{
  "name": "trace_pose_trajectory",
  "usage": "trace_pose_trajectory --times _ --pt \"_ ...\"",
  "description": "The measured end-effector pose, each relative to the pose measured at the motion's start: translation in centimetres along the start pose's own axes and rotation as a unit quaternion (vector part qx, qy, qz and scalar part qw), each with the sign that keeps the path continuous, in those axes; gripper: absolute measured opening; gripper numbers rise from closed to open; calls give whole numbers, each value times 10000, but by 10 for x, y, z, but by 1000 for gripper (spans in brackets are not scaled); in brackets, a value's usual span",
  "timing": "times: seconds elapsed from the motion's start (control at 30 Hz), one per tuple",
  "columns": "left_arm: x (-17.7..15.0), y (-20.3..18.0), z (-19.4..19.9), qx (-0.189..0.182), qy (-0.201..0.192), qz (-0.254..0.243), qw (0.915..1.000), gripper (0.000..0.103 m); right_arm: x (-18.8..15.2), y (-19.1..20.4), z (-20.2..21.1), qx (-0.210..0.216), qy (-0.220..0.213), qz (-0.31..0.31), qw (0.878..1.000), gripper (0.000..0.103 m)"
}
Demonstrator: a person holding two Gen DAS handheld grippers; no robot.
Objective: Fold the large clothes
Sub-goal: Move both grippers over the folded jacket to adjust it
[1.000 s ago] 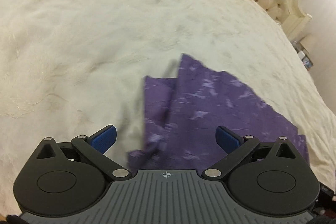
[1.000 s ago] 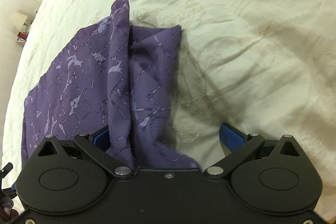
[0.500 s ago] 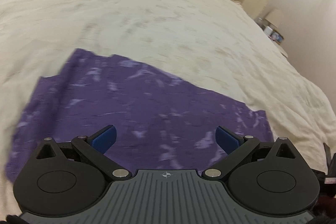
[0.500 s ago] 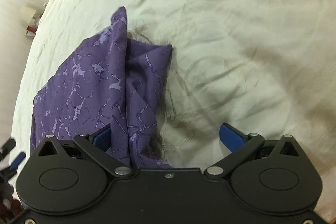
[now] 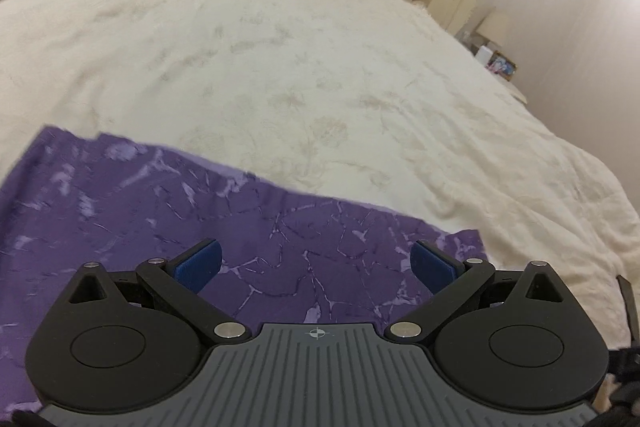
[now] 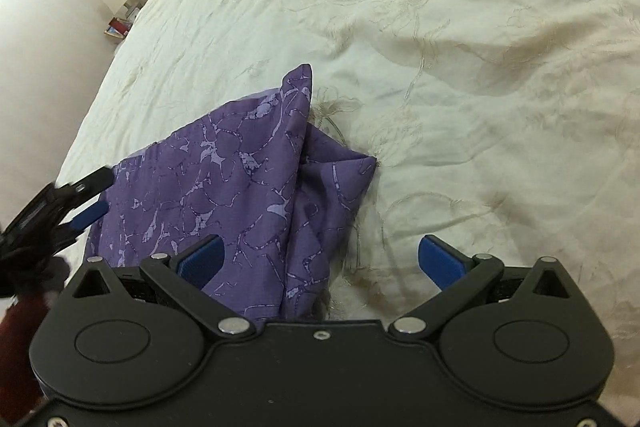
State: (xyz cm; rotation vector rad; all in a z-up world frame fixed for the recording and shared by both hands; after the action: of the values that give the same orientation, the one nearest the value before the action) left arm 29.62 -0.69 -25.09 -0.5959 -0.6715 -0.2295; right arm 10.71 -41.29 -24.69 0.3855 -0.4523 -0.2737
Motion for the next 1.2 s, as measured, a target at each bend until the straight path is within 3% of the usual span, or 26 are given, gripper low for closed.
trace_pose_trajectory --times 0.23,0.43,0.63,0.73,0.9,1.0,1.07,1.2 --pt "-16 16 -51 313 685 22 9972 102 2 -6 -10 58 283 75 9996 102" --pt "-16 14 -64 465 703 -135 9964 103 1 -9 -26 41 609 175 9980 102" --pt "-8 15 -67 438 1069 -168 9932 101 3 -9 -33 54 773 199 9968 102" --pt "-1 18 -52 411 959 -19 9945 72 5 -7 -34 83 787 256 9965 102" --pt "-8 19 -4 342 512 356 9975 68 5 -6 -37 196 824 210 9962 102" --pt "-22 14 18 328 391 286 9983 55 2 -5 -41 323 889 181 9954 102" --pt "-33 16 23 275 437 342 9981 39 0 -4 -43 442 959 153 9943 103" --pt "-58 28 23 202 645 772 9947 29 0 -3 -48 780 1056 37 9913 103"
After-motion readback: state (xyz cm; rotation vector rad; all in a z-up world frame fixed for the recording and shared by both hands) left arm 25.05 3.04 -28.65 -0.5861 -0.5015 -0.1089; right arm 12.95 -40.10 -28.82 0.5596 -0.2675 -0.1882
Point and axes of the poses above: each gripper's, at about its wrist camera, not at the fingertips, and z roughly against the way its jaws point, y to its left, x to its top, the point moved 5 cm from there along -z, roughly the way its jaws point, and after that the axes turned 6 degrees about -x, right-handed, at the moved point
